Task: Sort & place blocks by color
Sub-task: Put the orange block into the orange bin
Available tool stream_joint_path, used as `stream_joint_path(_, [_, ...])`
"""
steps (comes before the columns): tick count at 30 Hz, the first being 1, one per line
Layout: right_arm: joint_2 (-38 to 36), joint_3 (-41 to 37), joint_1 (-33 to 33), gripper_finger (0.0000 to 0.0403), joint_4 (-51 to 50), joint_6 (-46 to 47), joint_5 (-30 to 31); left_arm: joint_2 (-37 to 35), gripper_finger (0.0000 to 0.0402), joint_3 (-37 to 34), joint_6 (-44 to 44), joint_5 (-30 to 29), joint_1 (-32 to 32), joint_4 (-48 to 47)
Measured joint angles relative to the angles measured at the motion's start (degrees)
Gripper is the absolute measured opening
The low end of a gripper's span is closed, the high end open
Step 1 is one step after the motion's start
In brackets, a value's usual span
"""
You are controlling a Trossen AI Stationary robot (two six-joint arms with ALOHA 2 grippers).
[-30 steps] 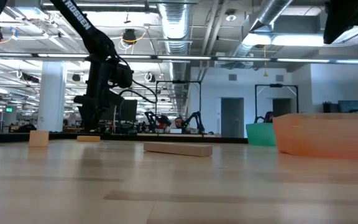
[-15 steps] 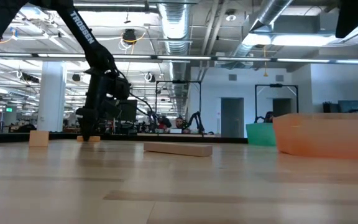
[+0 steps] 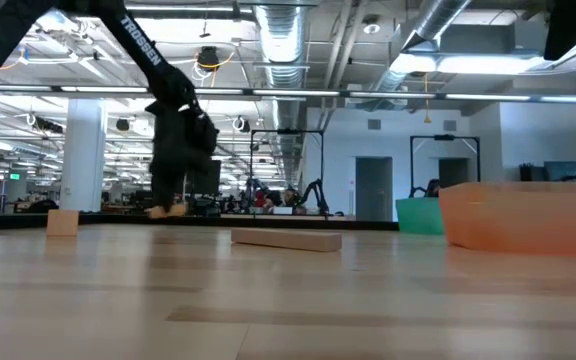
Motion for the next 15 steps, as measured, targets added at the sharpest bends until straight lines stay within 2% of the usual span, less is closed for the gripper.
stream_joint_path(3, [0.0,0.0,0.0,0.0061,0.0,0.0,0.2,-0.8,0.0094,0.5,-3.4,17.3,-3.3,-0.8])
stream_joint_path(6, [0.0,0.0,0.1,0.0061,0.0,0.0,0.2,-2.7,0.0094,0.2,-5.8,33.6,-9.7,4.5])
stream_joint_path(8, [0.0,0.0,0.1,0.0061,0.4,0.0,0.2,-3.3,0.0094,-0.5,-8.4,40.1,-15.6,11.4])
stream_joint_path(12, [0.0,0.0,0.2,0.0061,0.5,1.5,0.2,-3.1,0.0094,-0.9,-16.7,38.5,-29.5,30.7])
stream_joint_path(15, [0.0,0.0,0.1,0.0061,0.7,2.0,0.2,-1.8,0.0094,-0.9,-17.7,37.9,-38.2,43.8])
